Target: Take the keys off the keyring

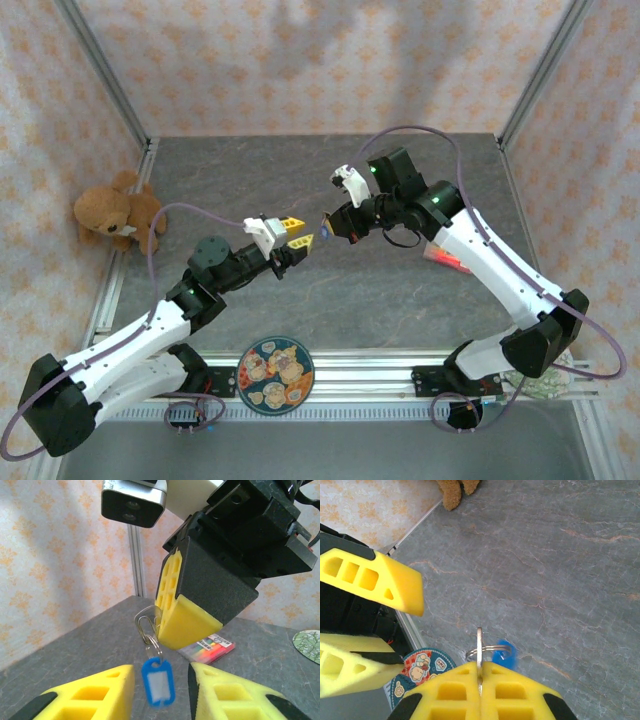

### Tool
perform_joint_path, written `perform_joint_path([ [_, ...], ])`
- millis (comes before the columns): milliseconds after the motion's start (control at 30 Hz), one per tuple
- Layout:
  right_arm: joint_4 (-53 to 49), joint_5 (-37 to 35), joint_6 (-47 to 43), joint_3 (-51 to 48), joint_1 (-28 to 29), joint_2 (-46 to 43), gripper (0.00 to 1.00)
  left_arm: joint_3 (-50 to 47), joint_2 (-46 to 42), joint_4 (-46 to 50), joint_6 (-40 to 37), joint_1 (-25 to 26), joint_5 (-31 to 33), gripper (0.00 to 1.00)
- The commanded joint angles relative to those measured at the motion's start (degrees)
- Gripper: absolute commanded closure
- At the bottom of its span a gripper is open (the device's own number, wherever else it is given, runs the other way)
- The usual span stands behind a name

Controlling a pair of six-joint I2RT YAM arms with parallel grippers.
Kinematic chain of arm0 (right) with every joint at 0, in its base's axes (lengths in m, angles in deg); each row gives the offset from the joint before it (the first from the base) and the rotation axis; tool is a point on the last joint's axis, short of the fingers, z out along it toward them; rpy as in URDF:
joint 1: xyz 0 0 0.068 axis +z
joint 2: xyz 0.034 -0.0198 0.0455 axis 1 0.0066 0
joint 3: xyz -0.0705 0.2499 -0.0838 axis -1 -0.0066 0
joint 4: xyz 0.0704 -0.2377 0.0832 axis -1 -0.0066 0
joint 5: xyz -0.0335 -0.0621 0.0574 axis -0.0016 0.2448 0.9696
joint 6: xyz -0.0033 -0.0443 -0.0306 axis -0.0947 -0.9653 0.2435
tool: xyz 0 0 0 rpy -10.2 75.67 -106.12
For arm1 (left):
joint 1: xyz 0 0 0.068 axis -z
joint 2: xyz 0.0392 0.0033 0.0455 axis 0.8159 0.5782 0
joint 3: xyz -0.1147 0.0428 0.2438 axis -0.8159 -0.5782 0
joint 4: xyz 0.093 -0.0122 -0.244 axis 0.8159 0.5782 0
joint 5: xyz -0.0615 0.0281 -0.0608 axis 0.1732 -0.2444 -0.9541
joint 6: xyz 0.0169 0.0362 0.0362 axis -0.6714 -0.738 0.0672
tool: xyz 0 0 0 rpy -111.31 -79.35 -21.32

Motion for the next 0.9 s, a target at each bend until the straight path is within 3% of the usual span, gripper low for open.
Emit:
perform_joint_path([
  [0, 0.4, 0.6, -0.8, 1.2, 0.7, -1.8, 1.00, 2.6, 1.1, -0.5, 0.5, 0.5, -1.5, 0.63],
  [333, 0.2, 1.3, -1.1, 1.4, 1.1, -1.9, 1.00, 4.6, 4.4, -1.3, -0.1, 0.8, -2.7, 0.62],
  [767, -0.4, 2.3, -1.8, 1.5, 1.4, -2.7, 1.00, 5.7, 6.0, -0.6, -1.7, 0.8, -0.1, 0.77],
  [867, -0.4, 2.2, -1.9, 1.4, 1.4, -2.9, 1.00, 5.9, 6.0, -0.4, -1.7, 0.8, -0.1, 0.86],
])
